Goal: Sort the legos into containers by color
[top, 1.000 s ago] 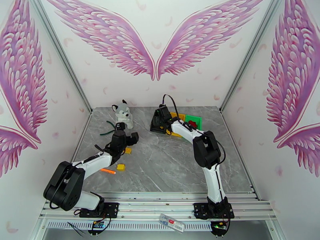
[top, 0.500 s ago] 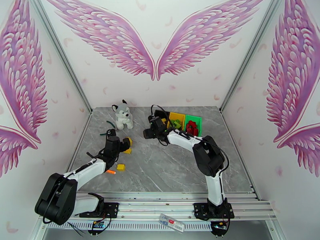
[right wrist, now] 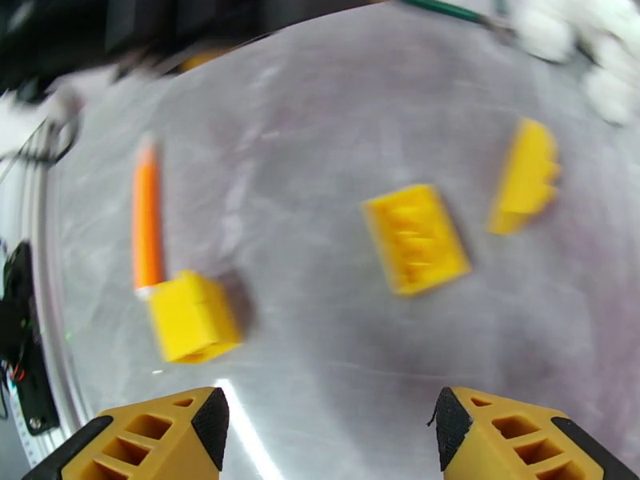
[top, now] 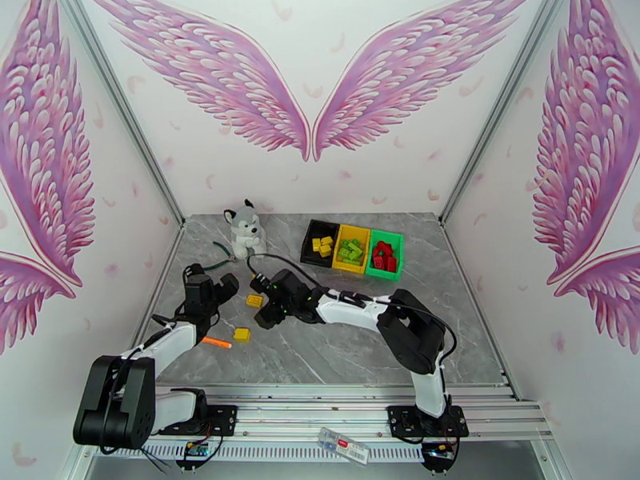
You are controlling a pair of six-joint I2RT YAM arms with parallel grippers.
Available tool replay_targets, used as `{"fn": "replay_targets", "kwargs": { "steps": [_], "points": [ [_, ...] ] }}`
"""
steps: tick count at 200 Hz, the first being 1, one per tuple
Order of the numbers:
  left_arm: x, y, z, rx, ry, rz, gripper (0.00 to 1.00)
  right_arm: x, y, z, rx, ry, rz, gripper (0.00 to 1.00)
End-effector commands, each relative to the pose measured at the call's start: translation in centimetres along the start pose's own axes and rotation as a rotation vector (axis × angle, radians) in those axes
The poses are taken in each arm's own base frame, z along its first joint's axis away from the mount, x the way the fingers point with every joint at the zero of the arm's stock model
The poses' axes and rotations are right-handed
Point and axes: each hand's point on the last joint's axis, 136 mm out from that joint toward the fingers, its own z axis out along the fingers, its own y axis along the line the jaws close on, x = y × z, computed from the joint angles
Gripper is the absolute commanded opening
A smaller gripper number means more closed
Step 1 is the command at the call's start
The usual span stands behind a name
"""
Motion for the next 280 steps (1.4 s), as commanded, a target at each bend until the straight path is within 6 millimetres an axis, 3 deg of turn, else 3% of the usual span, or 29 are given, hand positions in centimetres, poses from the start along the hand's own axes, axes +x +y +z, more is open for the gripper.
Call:
{"fn": "replay_targets", "kwargs": {
  "steps": [1,20,46,109,173,212,246,280],
  "points": [
    [-0.5,0.1,-0.7,0.056,-0.016,-0.057,0.93,-0.5,2.5,1.2,-0.069,-0.005,-0.103,0.72],
    [-0.8,1.1,-0.8,0.054,-0.024,-0.094,0.93,-0.4,4.4,2.0,-0.097,0.010,-0.149,0.70],
    [-1.2,2.0,-0.9,0.062,-0.033,-0.136,0.93,0.0,5.5,3.3,-0.094,0.040,-0.188,0.68],
    [-1.8,2.7,-0.9,0.093,-0.035,-0.188,0.93,0.9,5.7,5.8,-0.079,0.091,-0.214,0.63],
    [-1.9,2.9,-0.7,0.109,-0.029,-0.204,0.94,1.8,4.7,8.2,-0.037,0.134,-0.216,0.52],
    [-1.9,2.8,-0.6,0.115,-0.023,-0.209,0.94,1.9,4.6,8.4,-0.031,0.128,-0.213,0.43],
    [-1.8,2.9,-0.3,0.115,-0.018,-0.212,0.94,1.8,4.3,8.1,-0.018,0.119,-0.208,0.30],
    [-1.6,2.8,0.0,0.124,-0.010,-0.216,0.93,0.6,3.4,6.4,0.003,0.067,-0.180,0.21]
  ]
}}
